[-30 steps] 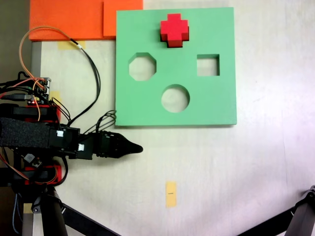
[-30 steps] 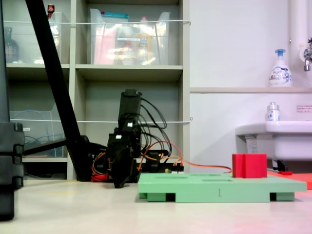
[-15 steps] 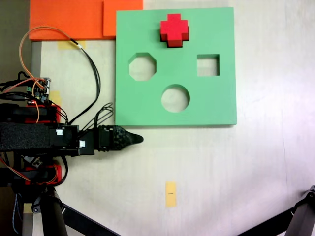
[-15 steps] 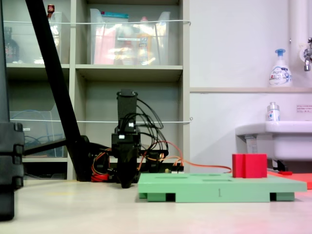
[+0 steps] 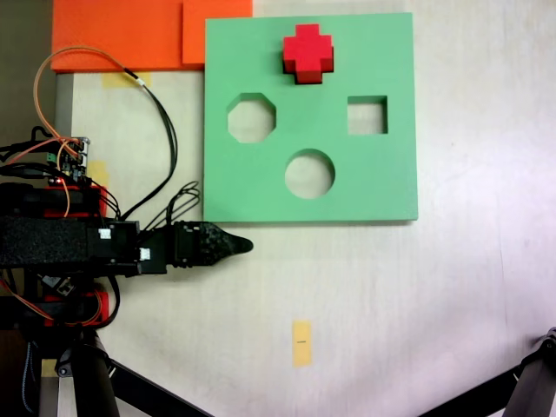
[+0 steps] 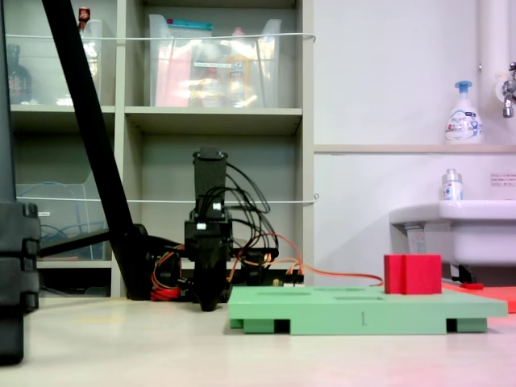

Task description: Put the cross columnar block into the corresponding hole

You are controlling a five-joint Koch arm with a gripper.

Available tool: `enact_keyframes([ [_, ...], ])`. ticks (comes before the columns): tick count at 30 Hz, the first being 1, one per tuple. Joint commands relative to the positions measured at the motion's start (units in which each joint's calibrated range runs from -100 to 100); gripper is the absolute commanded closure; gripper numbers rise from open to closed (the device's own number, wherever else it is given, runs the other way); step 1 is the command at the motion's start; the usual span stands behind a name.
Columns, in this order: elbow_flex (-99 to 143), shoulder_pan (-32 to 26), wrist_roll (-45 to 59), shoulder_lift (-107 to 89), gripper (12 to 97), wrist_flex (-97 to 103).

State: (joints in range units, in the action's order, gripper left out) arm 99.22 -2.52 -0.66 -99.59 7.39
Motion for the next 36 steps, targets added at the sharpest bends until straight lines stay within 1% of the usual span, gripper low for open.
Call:
enact_keyframes([
  [1, 0.8, 0.0, -0.1, -0.4, 62.6, -6.1],
  [9, 0.8, 1.0, -0.2, -0.4, 62.6, -6.1],
  [12, 0.8, 0.9, -0.2, -0.4, 59.1, -5.9],
  [36, 0.8, 1.0, -0.2, -0.4, 59.1, -5.9],
])
